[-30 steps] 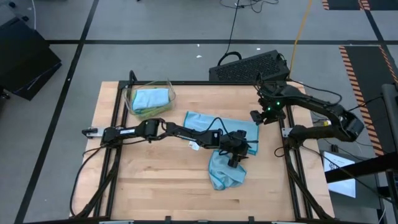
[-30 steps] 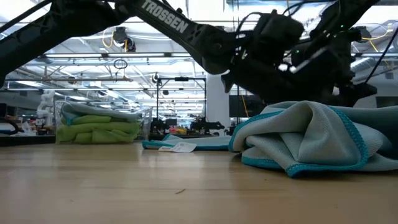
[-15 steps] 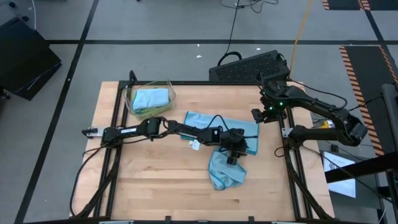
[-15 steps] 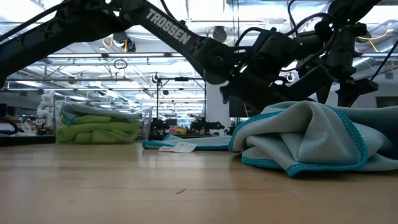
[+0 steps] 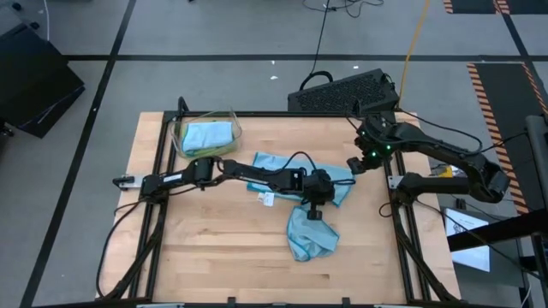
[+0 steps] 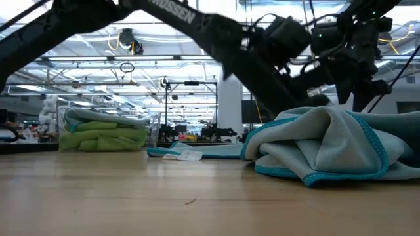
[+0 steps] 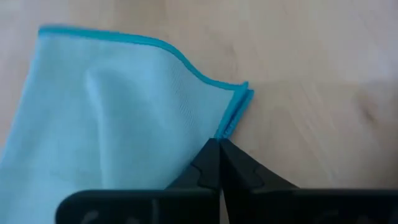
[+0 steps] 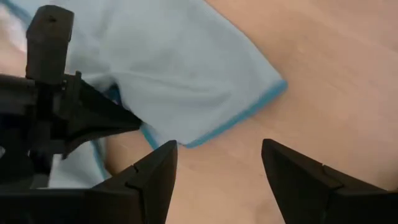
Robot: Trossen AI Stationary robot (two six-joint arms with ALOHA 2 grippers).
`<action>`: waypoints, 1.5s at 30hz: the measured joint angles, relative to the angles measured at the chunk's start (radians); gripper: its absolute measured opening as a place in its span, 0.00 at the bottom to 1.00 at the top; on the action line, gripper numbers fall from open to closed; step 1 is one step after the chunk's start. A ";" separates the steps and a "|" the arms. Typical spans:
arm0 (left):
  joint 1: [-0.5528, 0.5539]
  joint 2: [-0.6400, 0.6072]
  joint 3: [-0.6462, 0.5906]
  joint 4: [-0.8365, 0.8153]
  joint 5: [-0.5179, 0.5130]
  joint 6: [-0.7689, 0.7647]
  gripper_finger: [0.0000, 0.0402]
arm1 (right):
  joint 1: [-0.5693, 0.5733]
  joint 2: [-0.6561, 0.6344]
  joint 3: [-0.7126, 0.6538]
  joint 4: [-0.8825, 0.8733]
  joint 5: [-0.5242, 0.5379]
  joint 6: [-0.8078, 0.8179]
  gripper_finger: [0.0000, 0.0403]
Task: Fold microfiber towels
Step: Fold the left blue microfiber cloth
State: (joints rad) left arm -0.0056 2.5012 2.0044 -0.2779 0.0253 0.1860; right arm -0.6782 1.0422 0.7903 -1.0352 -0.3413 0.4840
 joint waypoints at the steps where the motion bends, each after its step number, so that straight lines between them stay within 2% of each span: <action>1: 0.001 -0.014 -0.001 -0.029 0.005 -0.006 0.01 | 0.012 -0.011 -0.004 0.020 -0.001 0.003 0.57; 6: 0.001 -0.080 0.000 -0.076 0.036 -0.031 0.01 | 0.073 -0.087 -0.069 0.161 -0.004 0.030 0.57; 11: 0.005 -0.136 0.000 -0.094 0.047 -0.130 0.00 | 0.154 -0.186 -0.135 0.289 -0.029 0.031 0.57; 20: 0.020 -0.161 0.000 -0.184 0.095 -0.274 0.00 | 0.372 -0.402 -0.142 0.348 -0.011 -0.043 0.57; 23: 0.019 -0.183 0.001 -0.199 0.097 -0.274 0.00 | 0.467 -0.426 -0.147 0.386 0.067 -0.079 0.57; 26: 0.020 -0.195 0.002 -0.202 0.100 -0.286 0.00 | 0.555 -0.424 -0.190 0.498 0.128 -0.105 0.57; 31: 0.028 -0.211 0.002 -0.217 0.104 -0.314 0.00 | 0.702 -0.398 -0.275 0.677 0.256 0.028 0.57; 39: 0.045 -0.232 0.002 -0.222 0.106 -0.361 0.00 | 0.928 -0.370 -0.276 0.645 0.527 0.130 0.57; 45: 0.056 -0.235 0.002 -0.228 0.117 -0.372 0.00 | 1.017 -0.316 -0.295 0.641 0.708 0.175 0.61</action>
State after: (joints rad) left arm 0.0508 2.2663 2.0064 -0.5056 0.1428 -0.1859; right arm 0.3390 0.7264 0.4953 -0.3938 0.3666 0.6586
